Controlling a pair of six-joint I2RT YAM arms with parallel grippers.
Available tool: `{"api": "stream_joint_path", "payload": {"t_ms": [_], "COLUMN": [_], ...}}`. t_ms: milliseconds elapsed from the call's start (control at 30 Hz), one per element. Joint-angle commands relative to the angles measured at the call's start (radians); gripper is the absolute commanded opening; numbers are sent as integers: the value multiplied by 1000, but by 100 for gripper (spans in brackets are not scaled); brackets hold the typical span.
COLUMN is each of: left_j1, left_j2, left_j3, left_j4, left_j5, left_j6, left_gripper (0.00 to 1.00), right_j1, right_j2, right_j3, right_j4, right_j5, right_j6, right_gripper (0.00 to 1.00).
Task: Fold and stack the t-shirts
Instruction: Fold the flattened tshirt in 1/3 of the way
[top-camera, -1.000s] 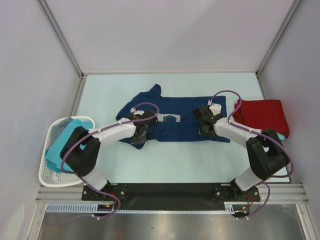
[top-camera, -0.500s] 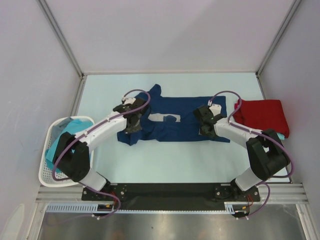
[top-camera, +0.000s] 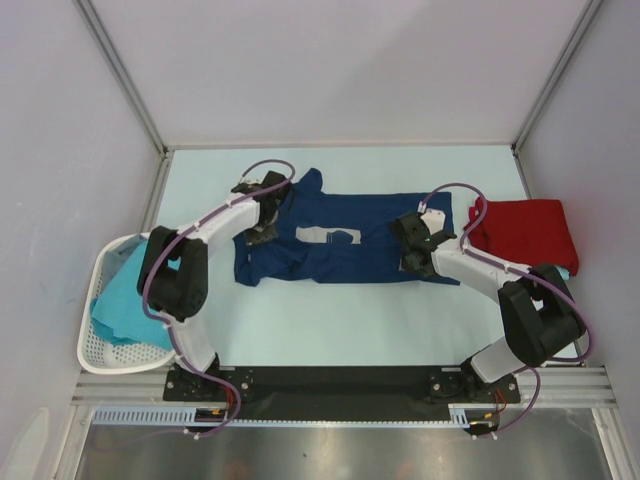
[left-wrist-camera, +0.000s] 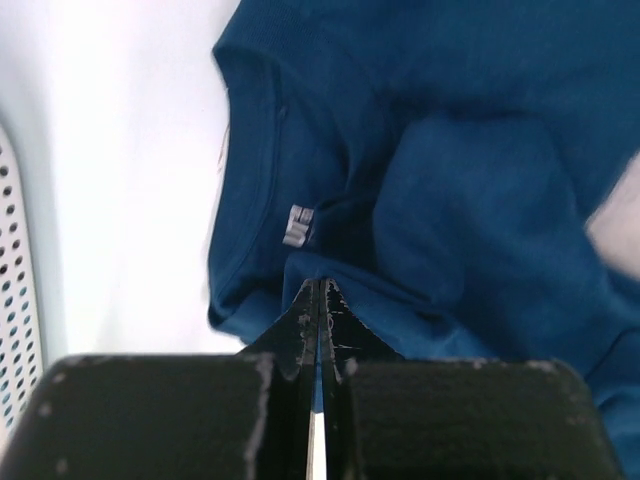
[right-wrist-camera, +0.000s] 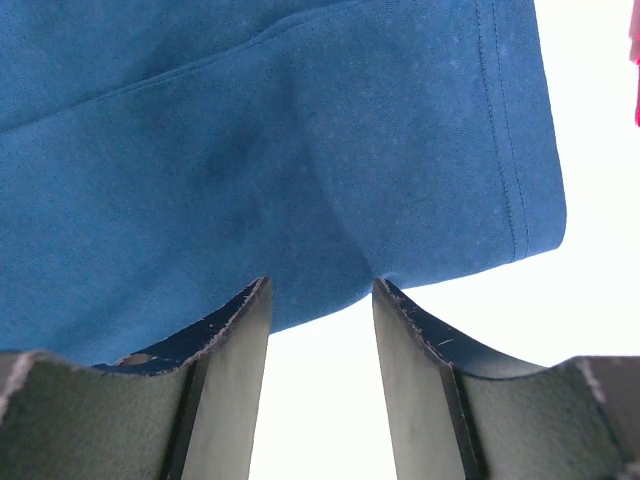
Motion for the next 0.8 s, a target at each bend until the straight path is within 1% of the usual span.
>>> {"api": "stream_joint_path", "payload": {"t_ms": [0, 133, 267, 467, 500, 533, 600, 633, 667, 733, 767], "left_j1": [34, 57, 93, 115, 115, 115, 113, 112, 104, 94, 72], "left_j2": [68, 123, 189, 264, 272, 274, 229, 194, 122, 35, -5], "left_j3": [123, 207, 334, 439, 447, 447, 399, 373, 317, 264, 210], "left_j4": [-5, -11, -51, -74, -86, -95, -89, -60, -46, -14, -5], "left_j5": [-16, -21, -30, -50, -56, -54, -65, -67, -65, -33, -16], "left_j6": [27, 38, 50, 90, 87, 84, 59, 58, 56, 50, 53], "left_gripper": [0, 0, 0, 0, 2, 9, 14, 17, 18, 21, 22], "right_j1": [-6, -7, -6, -9, -9, -9, -10, -10, -12, -12, -12], "right_j2": [-33, -30, -30, -22, -24, -22, -24, -22, -22, -22, -21], "right_j3": [-3, -6, -5, -6, -6, -6, -6, -6, -5, -5, -5], "right_j4": [15, 17, 18, 20, 18, 18, 20, 20, 18, 20, 20], "right_j5": [19, 15, 12, 9, 9, 7, 7, 7, 7, 10, 12], "right_j6": [-7, -7, -9, -9, -9, -7, -7, -7, -9, -7, -9], "right_gripper": [50, 50, 50, 50, 50, 50, 50, 50, 50, 50, 50]}}
